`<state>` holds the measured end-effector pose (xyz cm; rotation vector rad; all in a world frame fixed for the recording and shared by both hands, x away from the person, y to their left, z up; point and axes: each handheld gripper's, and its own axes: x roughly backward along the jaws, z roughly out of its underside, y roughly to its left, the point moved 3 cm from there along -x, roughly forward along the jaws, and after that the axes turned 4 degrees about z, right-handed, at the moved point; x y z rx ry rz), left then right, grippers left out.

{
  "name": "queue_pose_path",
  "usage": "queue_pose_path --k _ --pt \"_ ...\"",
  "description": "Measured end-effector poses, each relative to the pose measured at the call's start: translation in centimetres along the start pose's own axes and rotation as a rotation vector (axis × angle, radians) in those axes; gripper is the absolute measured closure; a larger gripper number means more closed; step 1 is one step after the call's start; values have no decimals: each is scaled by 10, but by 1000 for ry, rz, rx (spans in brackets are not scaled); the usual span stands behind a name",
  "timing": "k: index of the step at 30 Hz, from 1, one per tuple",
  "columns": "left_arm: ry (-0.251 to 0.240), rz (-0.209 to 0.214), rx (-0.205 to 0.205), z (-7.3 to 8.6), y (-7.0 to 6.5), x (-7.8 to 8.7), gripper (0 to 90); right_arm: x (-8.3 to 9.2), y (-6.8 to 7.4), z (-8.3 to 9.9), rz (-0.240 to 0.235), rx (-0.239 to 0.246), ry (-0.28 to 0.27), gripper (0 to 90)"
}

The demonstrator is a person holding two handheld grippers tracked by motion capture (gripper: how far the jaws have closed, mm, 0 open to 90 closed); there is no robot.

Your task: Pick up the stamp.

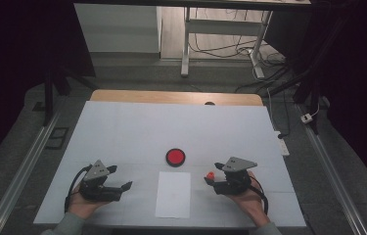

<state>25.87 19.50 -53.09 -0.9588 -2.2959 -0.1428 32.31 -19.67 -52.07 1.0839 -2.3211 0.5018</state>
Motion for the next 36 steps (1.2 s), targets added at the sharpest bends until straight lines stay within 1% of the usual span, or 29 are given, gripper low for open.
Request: queue_pose_path --k 7,12,13,19,26,28,30,36 --pt "3 -1 -6 0 0 0 171 -8 2 5 -5 6 25 430" --pt "3 -5 -7 0 0 0 171 -11 2 7 3 11 40 481" --pt "3 -5 -7 0 0 0 171 -11 1 7 13 11 43 489" --pt "3 -5 -6 0 0 -1 171 -13 0 9 19 4 43 570" --pt "5 -7 -6 1 0 -1 171 -14 1 11 21 1 49 634" --pt "5 -7 -5 1 0 -1 171 -14 1 11 24 4 53 660" --pt "6 -7 -6 1 0 -1 171 -14 1 11 30 2 49 707" --pt "10 -7 -7 1 0 -1 171 -14 0 11 26 -2 48 718"
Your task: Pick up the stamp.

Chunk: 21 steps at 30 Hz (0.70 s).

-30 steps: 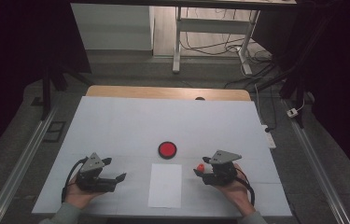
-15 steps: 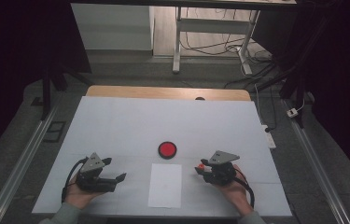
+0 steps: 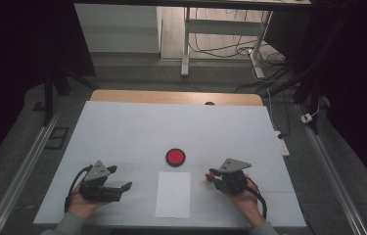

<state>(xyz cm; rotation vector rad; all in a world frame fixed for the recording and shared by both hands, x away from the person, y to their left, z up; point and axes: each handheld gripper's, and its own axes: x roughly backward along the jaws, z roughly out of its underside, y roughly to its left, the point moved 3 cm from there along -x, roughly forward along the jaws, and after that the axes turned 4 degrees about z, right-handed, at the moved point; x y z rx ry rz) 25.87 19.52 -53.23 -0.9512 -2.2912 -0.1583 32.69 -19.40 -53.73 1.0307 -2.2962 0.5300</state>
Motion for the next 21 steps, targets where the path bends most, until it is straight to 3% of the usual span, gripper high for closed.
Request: queue_pose_path --k 21 --pt "5 -1 1 1 0 -1 171 7 -1 -5 5 -21 -59 720"
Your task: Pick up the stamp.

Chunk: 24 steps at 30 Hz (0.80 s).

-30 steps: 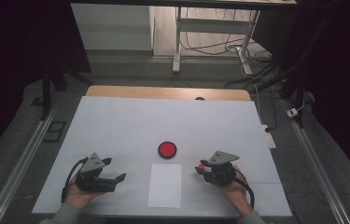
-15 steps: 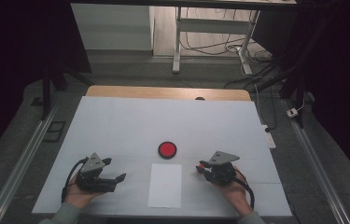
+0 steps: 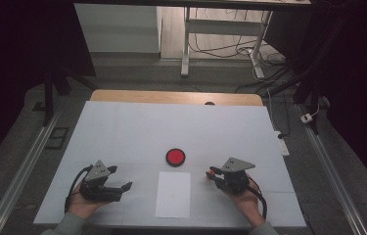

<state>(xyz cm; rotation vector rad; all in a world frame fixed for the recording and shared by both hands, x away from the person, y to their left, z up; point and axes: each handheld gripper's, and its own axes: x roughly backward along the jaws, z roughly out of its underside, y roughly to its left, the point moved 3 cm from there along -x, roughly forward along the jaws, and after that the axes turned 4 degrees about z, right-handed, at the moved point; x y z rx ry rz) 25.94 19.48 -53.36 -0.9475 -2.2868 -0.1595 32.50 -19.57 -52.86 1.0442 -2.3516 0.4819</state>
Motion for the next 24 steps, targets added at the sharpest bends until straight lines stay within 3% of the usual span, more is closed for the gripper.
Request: queue_pose_path --k 9,24 --pt "2 -2 0 0 0 -1 171 7 1 -8 -16 -34 -51 720" --pt "5 -8 2 0 1 -3 170 15 5 -23 -17 -38 -101 720"
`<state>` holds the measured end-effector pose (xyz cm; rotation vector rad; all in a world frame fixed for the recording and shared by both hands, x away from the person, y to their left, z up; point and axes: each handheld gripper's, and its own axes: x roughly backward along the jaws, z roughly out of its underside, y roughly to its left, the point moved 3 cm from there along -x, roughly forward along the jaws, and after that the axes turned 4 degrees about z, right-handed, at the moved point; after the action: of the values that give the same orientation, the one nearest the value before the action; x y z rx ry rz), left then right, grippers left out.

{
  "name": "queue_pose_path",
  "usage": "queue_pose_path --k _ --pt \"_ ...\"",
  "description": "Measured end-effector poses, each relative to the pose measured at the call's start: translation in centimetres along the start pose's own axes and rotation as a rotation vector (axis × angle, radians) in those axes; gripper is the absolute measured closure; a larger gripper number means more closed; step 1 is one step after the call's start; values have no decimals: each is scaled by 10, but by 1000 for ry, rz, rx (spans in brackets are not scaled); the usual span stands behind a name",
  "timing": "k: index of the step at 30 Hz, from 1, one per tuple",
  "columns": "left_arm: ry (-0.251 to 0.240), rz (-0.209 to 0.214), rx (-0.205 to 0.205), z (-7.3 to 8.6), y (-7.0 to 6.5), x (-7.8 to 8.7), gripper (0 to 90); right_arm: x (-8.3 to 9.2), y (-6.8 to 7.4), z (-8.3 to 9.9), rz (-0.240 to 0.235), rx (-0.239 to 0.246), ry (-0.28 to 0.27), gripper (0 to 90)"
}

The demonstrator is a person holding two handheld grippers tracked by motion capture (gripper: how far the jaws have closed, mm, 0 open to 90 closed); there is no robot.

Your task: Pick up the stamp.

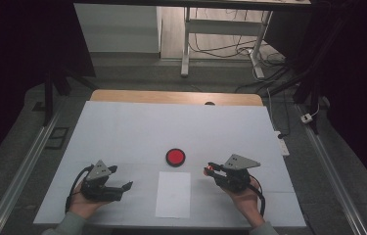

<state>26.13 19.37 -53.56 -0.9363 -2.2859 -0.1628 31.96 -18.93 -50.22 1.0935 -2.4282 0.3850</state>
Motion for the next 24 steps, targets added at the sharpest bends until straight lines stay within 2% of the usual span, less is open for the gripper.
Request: queue_pose_path --k 11,24 --pt "1 -1 -3 0 0 -1 171 -1 6 -12 -25 -3 -44 720" --pt "4 -1 -4 0 0 -2 171 -6 14 -24 -56 7 -56 720"
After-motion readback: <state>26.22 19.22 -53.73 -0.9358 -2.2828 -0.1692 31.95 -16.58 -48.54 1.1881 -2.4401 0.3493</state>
